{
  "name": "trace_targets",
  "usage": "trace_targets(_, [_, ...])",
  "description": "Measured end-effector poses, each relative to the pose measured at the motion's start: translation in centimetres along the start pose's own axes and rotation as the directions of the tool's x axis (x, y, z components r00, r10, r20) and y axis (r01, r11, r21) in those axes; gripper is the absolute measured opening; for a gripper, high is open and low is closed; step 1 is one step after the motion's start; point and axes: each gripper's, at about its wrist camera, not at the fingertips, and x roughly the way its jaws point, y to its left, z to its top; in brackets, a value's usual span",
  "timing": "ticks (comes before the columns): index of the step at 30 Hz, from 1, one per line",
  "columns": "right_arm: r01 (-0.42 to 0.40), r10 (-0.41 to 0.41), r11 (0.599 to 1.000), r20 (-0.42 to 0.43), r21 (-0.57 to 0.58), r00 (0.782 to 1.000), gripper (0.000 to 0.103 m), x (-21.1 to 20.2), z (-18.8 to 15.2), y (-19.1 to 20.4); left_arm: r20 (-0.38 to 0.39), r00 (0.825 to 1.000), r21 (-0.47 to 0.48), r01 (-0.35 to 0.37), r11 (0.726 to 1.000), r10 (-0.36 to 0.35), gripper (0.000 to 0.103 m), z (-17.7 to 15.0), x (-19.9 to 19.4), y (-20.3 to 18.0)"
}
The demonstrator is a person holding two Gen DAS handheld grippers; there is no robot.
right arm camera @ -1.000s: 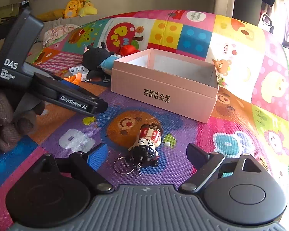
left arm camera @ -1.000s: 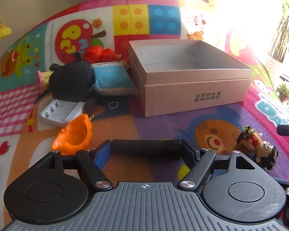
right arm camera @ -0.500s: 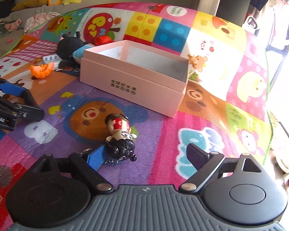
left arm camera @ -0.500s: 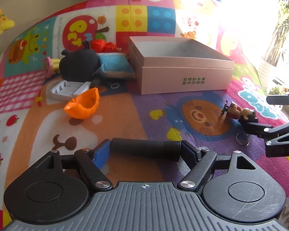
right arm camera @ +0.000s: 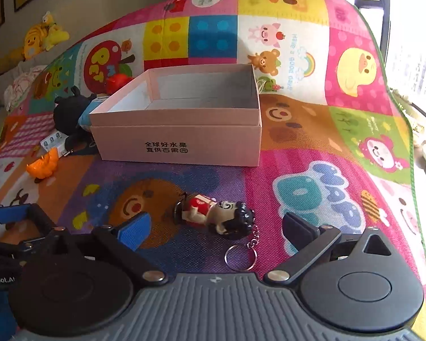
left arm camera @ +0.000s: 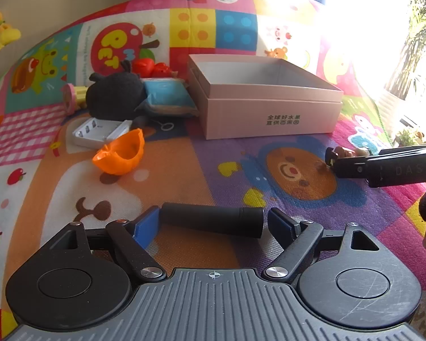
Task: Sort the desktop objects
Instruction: 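Carry the handle and figure into the pink box and release both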
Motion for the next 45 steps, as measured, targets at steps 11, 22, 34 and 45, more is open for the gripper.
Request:
trace_targets(11, [0.043,-0.042,0.994,0.013,-0.100,0.999,0.066,0.3,0.1,0.9,0.000,1.000,0.013,-0.009,1.000,0.009,0.086,0.0,0.0,-0.2])
trace_targets(22, [-0.177,0.187,0.908,-0.009,-0.380,0.982,0.066,-7.4,1.6,2.1,0.020,0.995,0.155,0.089,0.984,-0.093,0.081,1.7,-2.4,-2.3])
trace_targets(34, [-0.037,0.084,0.962,0.167,-0.270,0.982,0.066,-1.2,16.9,-0.6,0.239,0.966,0.225,0.043,0.973,-0.098,0.081,15.0,4.6,-4.2])
trace_targets(45, [-0.020,0.028,0.996,0.084,-0.091,0.996,0.068,9.2,21.6,-2.6,0.310,0.950,0.131,-0.023,0.991,-0.019,0.097,16.5,7.2,1.9])
